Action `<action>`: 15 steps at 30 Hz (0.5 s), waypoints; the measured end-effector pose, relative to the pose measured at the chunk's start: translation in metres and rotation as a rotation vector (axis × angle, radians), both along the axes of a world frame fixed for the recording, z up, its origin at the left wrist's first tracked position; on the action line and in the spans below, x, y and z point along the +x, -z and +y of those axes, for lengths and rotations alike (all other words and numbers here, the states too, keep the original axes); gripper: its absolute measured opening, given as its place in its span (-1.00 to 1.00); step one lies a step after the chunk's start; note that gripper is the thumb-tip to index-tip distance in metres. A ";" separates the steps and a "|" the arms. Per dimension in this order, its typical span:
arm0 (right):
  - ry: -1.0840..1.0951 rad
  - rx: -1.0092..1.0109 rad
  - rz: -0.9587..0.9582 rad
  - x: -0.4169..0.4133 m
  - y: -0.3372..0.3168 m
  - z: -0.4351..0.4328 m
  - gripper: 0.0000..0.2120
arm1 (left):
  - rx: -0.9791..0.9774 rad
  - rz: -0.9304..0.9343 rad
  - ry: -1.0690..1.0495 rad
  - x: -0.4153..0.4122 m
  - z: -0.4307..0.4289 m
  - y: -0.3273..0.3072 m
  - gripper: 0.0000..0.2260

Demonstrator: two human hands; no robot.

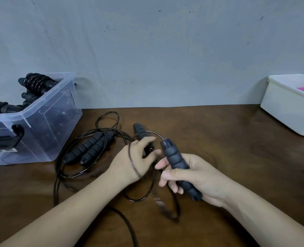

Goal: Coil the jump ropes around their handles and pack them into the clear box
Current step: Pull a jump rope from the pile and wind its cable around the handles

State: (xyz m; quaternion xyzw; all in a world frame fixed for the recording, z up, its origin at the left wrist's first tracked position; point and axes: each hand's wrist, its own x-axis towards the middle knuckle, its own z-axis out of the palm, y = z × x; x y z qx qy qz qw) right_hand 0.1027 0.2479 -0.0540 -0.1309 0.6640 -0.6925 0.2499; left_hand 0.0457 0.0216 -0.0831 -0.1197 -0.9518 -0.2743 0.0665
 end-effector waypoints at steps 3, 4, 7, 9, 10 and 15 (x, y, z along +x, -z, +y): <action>-0.054 0.119 0.062 0.003 0.002 -0.004 -0.76 | -0.146 0.076 0.097 0.002 0.007 0.001 -0.67; -0.050 0.153 0.088 0.003 0.002 -0.004 -0.78 | -0.183 0.097 0.141 0.001 0.008 0.001 -0.73; -0.009 0.277 0.224 0.000 0.000 0.001 -0.83 | -0.023 0.003 0.124 0.005 0.005 -0.005 -0.77; 0.045 0.384 0.347 -0.002 -0.001 0.008 -0.86 | -0.001 -0.006 0.131 0.005 0.002 -0.006 -0.73; 0.088 0.461 0.422 -0.004 -0.001 0.011 -0.87 | 0.018 -0.010 0.131 0.005 -0.001 -0.005 -0.71; 0.139 0.831 0.812 -0.018 0.004 0.032 -0.86 | 0.378 -0.132 0.168 -0.001 -0.017 -0.008 -0.53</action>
